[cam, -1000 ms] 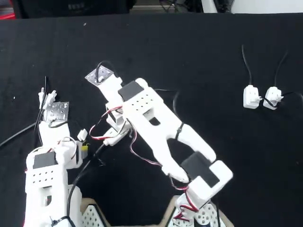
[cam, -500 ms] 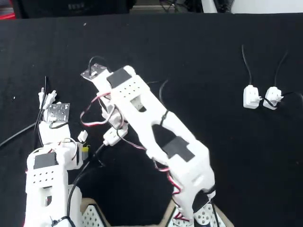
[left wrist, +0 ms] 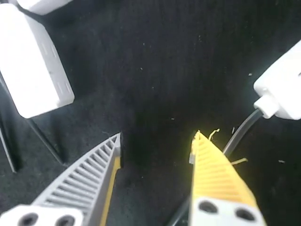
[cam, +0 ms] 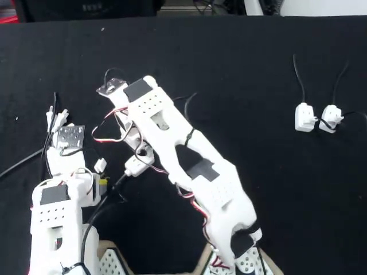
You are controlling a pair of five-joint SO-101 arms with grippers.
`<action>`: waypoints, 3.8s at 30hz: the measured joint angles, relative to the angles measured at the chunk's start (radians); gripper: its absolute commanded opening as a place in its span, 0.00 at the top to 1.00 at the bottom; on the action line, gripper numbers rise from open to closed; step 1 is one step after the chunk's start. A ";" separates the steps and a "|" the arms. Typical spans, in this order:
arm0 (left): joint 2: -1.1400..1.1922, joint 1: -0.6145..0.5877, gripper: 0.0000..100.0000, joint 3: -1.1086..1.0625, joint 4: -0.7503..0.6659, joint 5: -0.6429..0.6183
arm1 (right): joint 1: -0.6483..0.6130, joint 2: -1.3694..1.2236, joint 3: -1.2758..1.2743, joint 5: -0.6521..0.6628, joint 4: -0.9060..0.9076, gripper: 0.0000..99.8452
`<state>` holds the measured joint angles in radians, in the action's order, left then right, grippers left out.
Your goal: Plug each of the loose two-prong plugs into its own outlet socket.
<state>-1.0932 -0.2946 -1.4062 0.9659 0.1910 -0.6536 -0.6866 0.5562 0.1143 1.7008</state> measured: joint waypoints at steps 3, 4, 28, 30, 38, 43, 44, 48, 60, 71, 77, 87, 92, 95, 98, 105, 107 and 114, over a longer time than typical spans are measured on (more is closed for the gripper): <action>0.000 0.000 0.76 0.000 0.003 0.000 | 0.000 -0.014 0.005 0.000 0.000 0.99; 0.000 0.000 0.76 0.000 0.003 0.000 | 0.000 -0.021 0.014 0.000 0.000 0.99; 0.000 -0.083 0.76 0.000 0.003 0.000 | -0.020 -0.097 0.035 0.002 -0.091 0.99; 0.000 -0.109 0.76 0.000 0.008 0.000 | -0.021 -0.097 0.035 0.002 -0.094 0.99; 0.000 -0.140 0.76 0.000 0.009 0.000 | -0.029 -0.097 0.035 -0.017 -0.075 0.99; 0.000 -0.140 0.76 0.000 0.009 0.000 | -0.029 -0.097 0.035 -0.021 -0.068 0.99; 0.000 -0.140 0.76 0.000 0.009 0.000 | -0.029 -0.097 0.035 -0.021 -0.068 0.99; 0.000 -0.140 0.76 0.000 0.009 -0.015 | -0.038 -0.097 0.035 -0.021 -0.068 0.99; 0.000 -0.227 0.76 0.003 0.009 -0.028 | -0.118 -0.180 0.087 0.012 -0.078 0.99; 0.000 -0.259 0.76 0.020 0.009 -0.055 | -0.061 -0.180 0.098 -0.087 -0.032 0.99; 0.000 -0.259 0.76 0.020 0.009 -0.063 | -0.020 -0.164 0.052 -0.210 -0.034 0.99; 0.000 -0.259 0.76 0.020 0.009 -0.063 | 0.028 0.304 -0.641 -0.192 -0.483 0.97; 0.000 -0.259 0.76 0.020 0.009 -0.063 | 0.087 0.405 -0.747 -0.084 -0.500 0.83; 0.000 -0.259 0.76 0.020 0.009 -0.063 | 0.103 0.413 -0.750 -0.025 -0.499 0.82; 0.000 -0.259 0.76 0.020 0.009 -0.063 | 0.117 0.411 -0.750 0.048 -0.497 0.82; 0.000 -0.259 0.76 0.020 0.009 -0.063 | 0.089 0.437 -0.760 0.282 -0.529 0.80; 0.000 -0.259 0.76 0.020 0.009 -0.063 | 0.077 0.454 -0.761 0.325 -0.529 0.77; 0.000 -0.259 0.76 0.020 0.009 -0.063 | 0.072 0.572 -0.839 0.450 -0.529 0.77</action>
<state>-1.0932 -0.5539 -1.3863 0.9751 0.1281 -0.5815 -0.1143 -0.2831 0.5639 1.1715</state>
